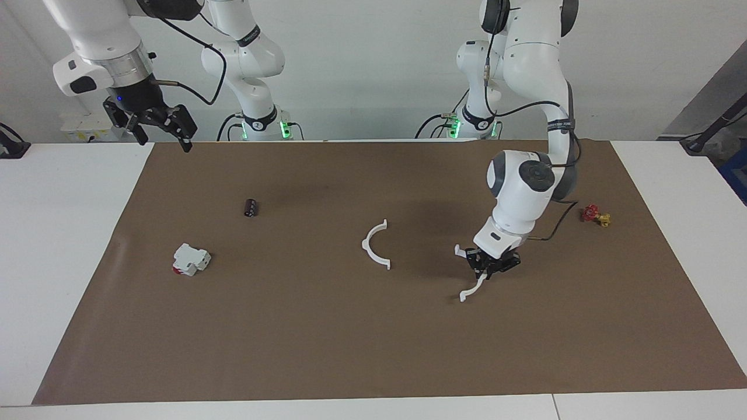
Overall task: Assemble drain pipe with both arms
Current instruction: 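Carry the half with the left gripper while the right gripper retracts, then press the held clamp half onto the placed half with the left gripper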
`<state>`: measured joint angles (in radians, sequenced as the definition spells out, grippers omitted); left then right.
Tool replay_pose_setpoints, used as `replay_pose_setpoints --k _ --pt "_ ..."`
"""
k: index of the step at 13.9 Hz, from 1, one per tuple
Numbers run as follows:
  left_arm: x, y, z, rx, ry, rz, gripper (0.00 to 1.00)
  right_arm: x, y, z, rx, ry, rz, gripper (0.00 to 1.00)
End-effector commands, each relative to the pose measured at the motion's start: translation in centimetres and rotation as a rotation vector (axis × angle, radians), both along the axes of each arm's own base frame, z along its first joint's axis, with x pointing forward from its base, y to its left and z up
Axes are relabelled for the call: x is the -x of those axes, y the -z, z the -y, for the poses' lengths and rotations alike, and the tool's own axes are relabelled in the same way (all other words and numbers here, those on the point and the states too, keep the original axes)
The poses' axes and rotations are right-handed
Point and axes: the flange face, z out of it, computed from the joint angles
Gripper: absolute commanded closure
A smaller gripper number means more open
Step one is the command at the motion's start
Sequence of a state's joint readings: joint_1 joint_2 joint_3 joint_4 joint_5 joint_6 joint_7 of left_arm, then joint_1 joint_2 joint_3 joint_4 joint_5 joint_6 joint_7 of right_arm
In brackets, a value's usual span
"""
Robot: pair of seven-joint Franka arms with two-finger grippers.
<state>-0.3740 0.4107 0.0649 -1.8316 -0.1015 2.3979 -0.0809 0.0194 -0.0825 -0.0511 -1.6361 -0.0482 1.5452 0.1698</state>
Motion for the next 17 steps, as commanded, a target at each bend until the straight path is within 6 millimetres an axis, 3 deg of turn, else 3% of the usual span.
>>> replay_pose_setpoints --k 1,2,6,8,11,17 --pt "2.5 -0.3 3.2 -0.010 -0.017 0.000 1.00 0.3 0.2 0.1 -0.004 -0.017 -0.018 0.00" --pt "3.4 -0.2 5.0 -0.033 -0.017 0.005 1.00 0.2 0.1 -0.3 -0.004 -0.023 -0.011 0.00" --pt "5.3 0.1 8.7 -0.075 -0.079 0.023 1.00 0.2 0.0 -2.0 -0.006 -0.069 -0.011 0.00" --pt "7.2 1.1 10.3 -0.083 -0.062 0.004 1.00 0.1 0.1 -0.9 -0.010 -0.057 -0.018 0.00" --pt "8.8 1.6 11.7 -0.078 -0.072 0.001 1.00 0.5 0.2 -0.5 -0.013 -0.050 -0.030 0.00" --pt "10.0 1.6 13.2 -0.103 -0.065 0.024 1.00 0.5 -0.1 -0.9 -0.013 -0.055 -0.019 0.00"
